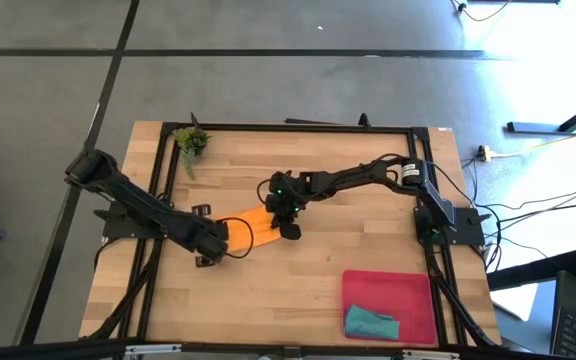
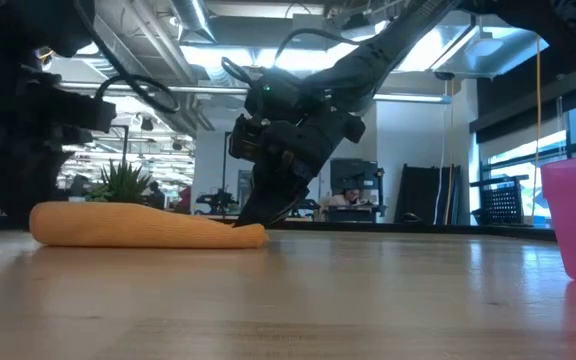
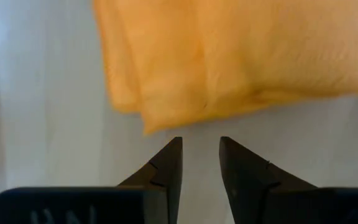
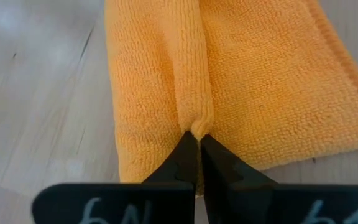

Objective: Roll microfiber towels into tight, uniform cylinder then place into a basket
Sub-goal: Roll the orange microfiber cloth

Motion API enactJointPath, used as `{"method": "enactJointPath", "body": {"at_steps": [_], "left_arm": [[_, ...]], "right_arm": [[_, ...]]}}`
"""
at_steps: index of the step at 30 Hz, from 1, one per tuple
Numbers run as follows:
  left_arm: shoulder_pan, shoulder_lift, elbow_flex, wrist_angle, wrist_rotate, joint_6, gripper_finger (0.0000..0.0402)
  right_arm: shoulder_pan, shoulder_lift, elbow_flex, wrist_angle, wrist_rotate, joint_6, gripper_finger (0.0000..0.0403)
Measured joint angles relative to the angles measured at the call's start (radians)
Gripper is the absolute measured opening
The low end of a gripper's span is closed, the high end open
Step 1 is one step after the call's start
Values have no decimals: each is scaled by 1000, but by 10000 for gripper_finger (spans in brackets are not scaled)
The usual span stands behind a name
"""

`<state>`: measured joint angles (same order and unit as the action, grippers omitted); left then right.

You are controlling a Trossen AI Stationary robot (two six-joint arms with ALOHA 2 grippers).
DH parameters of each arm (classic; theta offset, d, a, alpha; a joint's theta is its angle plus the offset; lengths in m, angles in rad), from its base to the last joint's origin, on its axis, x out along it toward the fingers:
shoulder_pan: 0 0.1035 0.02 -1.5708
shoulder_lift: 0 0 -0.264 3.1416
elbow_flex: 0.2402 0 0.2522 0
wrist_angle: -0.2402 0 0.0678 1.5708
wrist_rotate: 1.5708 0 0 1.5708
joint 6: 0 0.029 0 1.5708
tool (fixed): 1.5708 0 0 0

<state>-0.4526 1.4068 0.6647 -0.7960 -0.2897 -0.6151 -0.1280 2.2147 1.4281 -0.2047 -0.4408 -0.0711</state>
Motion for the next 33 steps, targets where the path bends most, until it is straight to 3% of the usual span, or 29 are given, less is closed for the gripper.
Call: {"method": "enactJointPath", "body": {"at_steps": [7,18,27,33], "left_arm": [[-1,-100,34,-88,12,-30,96],[-79,-136,103,60,18,75,96],[-64,-136,103,86,64,16,95],[-64,-136,103,84,86,44,52]], "right_arm": [[0,0,0,11,0,12,9],[0,0,-1,19,2,-14,9],[0,0,-1,26,3,-16,9],[0,0,-1,27,3,-13,9]]}}
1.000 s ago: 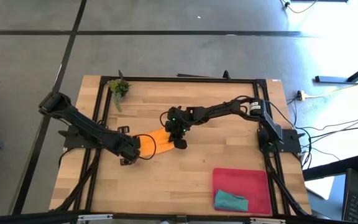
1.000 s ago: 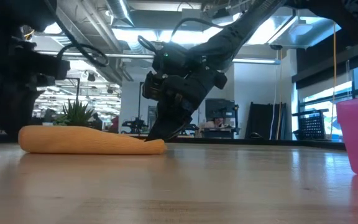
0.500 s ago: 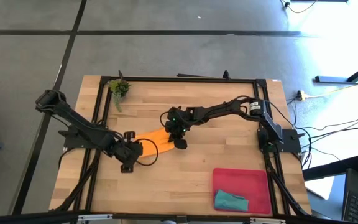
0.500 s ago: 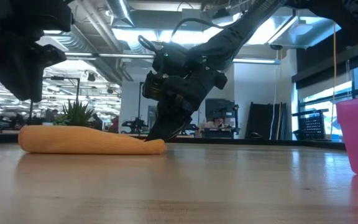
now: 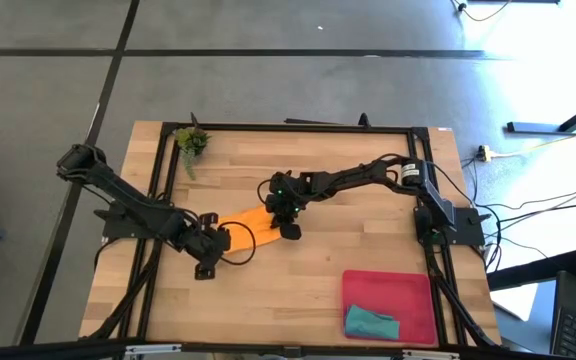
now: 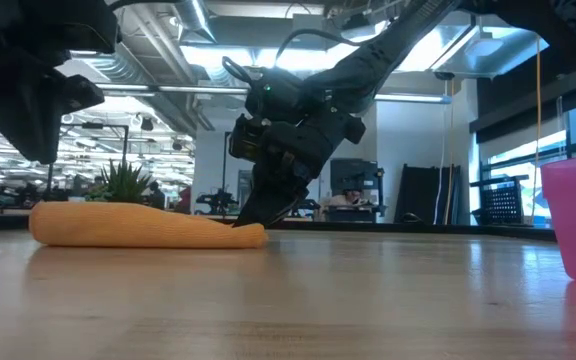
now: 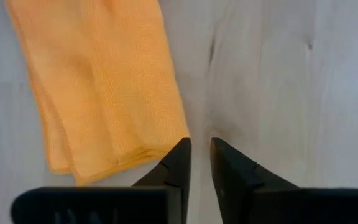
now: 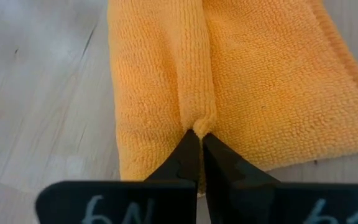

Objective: Roll microfiber towels into tight, uniform cylinder then place into a basket
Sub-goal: Roll the orange microfiber cloth

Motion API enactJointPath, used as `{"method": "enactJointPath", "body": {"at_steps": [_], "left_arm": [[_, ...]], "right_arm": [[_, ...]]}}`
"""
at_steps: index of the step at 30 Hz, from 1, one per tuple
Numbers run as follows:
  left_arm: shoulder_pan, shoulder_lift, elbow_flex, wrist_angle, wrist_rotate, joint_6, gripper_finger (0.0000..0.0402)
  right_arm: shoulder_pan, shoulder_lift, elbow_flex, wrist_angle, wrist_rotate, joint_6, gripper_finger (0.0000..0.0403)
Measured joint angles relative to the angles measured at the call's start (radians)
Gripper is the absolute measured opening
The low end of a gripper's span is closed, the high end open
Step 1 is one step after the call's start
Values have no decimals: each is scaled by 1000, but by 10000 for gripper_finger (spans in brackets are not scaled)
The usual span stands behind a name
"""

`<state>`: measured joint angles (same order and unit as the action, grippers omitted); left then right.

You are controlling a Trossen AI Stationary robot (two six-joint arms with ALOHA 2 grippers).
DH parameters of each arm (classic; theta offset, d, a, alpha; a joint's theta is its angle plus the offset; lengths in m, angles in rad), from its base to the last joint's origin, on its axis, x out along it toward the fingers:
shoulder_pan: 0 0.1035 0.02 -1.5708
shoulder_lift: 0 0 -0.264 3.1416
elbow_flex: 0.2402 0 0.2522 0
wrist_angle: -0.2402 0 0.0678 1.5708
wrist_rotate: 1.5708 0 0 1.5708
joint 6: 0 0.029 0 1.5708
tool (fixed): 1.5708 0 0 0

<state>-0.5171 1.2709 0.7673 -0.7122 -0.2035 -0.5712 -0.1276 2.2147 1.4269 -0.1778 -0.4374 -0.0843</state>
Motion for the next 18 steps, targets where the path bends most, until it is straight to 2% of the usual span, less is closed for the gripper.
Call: {"method": "enactJointPath", "body": {"at_steps": [5,13,18], "left_arm": [[9,0,0,-4,-16,-26,47],[9,26,0,17,-19,-20,109],[9,115,-1,17,-47,13,136]], "right_arm": [[0,0,0,2,0,1,9],[0,0,0,3,0,-1,9],[0,0,0,3,0,-2,9]]}}
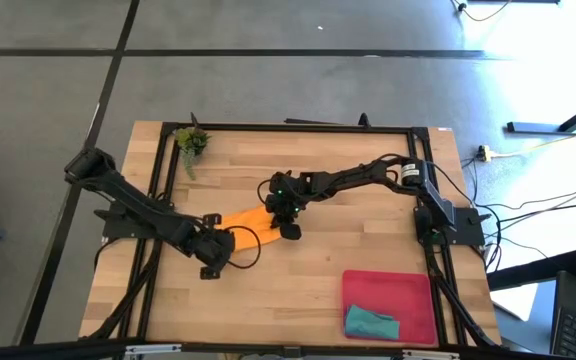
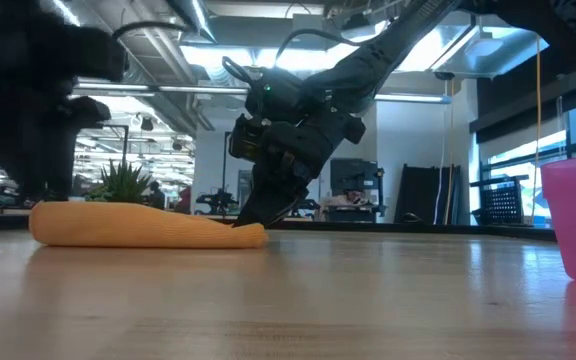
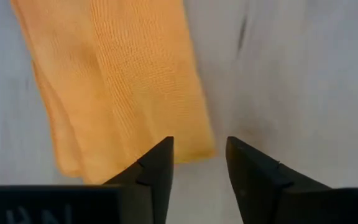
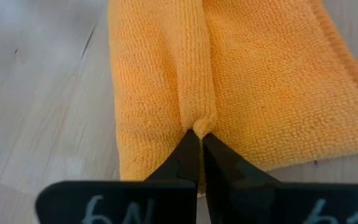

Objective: Roll microfiber towels into tight, uniform cylinder then place into a basket
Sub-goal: Roll the orange microfiber cloth

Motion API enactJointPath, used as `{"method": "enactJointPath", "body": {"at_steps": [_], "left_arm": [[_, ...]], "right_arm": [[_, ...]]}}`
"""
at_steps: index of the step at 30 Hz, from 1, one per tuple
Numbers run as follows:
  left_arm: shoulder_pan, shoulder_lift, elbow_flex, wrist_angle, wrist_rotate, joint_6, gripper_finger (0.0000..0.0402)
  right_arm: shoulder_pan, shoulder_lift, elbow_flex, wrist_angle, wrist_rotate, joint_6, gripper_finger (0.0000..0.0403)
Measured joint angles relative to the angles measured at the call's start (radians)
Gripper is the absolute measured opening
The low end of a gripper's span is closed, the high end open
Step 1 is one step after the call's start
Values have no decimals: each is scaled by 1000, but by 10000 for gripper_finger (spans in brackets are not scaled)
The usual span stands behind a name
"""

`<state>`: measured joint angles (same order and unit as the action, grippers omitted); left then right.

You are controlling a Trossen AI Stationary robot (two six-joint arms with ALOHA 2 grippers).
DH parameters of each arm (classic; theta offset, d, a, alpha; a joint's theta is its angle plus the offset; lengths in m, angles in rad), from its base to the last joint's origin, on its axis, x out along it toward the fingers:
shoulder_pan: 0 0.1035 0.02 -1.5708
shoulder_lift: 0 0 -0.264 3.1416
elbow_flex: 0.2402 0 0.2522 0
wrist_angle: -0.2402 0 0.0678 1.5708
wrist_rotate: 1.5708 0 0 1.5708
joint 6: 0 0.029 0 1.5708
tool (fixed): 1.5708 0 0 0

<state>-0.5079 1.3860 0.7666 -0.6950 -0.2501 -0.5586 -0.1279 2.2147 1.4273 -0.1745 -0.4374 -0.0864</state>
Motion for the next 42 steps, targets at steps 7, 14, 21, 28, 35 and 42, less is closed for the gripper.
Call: {"method": "enactJointPath", "body": {"at_steps": [7,14,21,28,35,42], "left_arm": [[0,108,0,3,-63,93,141],[0,184,2,50,-48,72,141],[-1,236,9,50,-31,71,112],[-2,240,8,56,-26,70,16],[-2,241,7,55,-19,70,4],[-1,241,7,54,-13,70,2]], "right_arm": [[0,0,0,0,0,0,9],[0,0,0,-1,0,0,9],[0,1,1,0,-16,25,12],[0,3,0,16,-17,39,66],[-1,0,19,16,10,32,143],[-9,-18,73,-52,28,-29,159]]}}
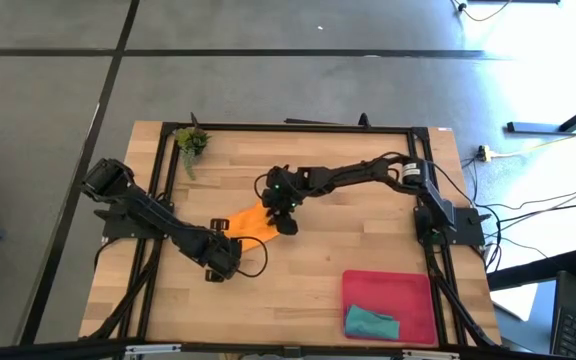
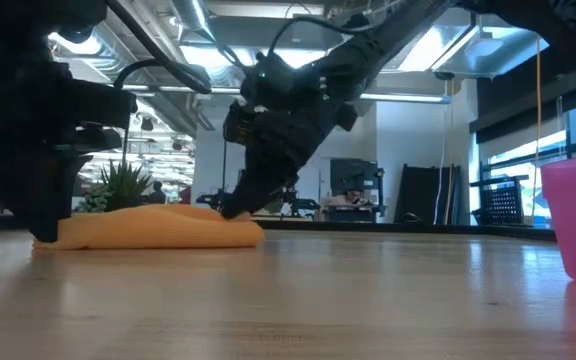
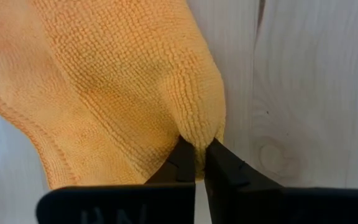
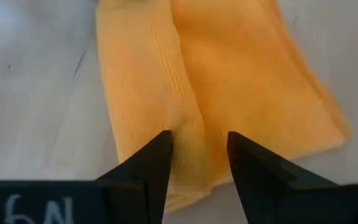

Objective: Roll microfiber towels into tight, uniform cylinder then place into a basket
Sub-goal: Roll the orange microfiber cloth

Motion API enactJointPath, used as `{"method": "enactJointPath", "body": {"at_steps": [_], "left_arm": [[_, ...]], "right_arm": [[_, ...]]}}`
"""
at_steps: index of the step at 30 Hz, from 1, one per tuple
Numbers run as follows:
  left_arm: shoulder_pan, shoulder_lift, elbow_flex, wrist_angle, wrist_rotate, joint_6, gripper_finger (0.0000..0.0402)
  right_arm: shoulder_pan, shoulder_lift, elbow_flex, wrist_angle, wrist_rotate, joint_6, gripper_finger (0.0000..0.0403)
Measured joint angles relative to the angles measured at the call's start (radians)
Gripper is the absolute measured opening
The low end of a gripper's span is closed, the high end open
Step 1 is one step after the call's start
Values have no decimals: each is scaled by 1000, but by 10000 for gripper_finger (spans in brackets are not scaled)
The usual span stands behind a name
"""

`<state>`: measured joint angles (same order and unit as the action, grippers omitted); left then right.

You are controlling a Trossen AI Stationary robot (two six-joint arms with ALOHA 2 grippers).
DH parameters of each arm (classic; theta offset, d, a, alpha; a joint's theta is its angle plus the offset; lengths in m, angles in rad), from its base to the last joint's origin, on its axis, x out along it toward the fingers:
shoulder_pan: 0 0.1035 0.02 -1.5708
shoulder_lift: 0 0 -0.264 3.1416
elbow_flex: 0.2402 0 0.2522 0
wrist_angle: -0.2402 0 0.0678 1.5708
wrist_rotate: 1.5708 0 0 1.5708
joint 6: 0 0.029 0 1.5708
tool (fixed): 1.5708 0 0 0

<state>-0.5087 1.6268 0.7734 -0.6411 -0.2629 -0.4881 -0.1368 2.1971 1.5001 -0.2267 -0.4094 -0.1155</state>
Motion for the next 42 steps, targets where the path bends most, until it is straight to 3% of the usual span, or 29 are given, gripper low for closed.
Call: {"method": "enactJointPath", "body": {"at_steps": [9,15,21,42], "left_arm": [[0,0,0,0,3,-6,1],[5,0,0,3,3,-8,0],[6,0,0,3,4,-17,0],[6,0,0,5,2,-42,0]], "right_arm": [[9,-73,30,-133,222,-128,157],[72,-139,31,-274,236,-213,157],[145,-150,12,-282,234,-313,157],[158,-145,-379,448,233,-434,157]]}}
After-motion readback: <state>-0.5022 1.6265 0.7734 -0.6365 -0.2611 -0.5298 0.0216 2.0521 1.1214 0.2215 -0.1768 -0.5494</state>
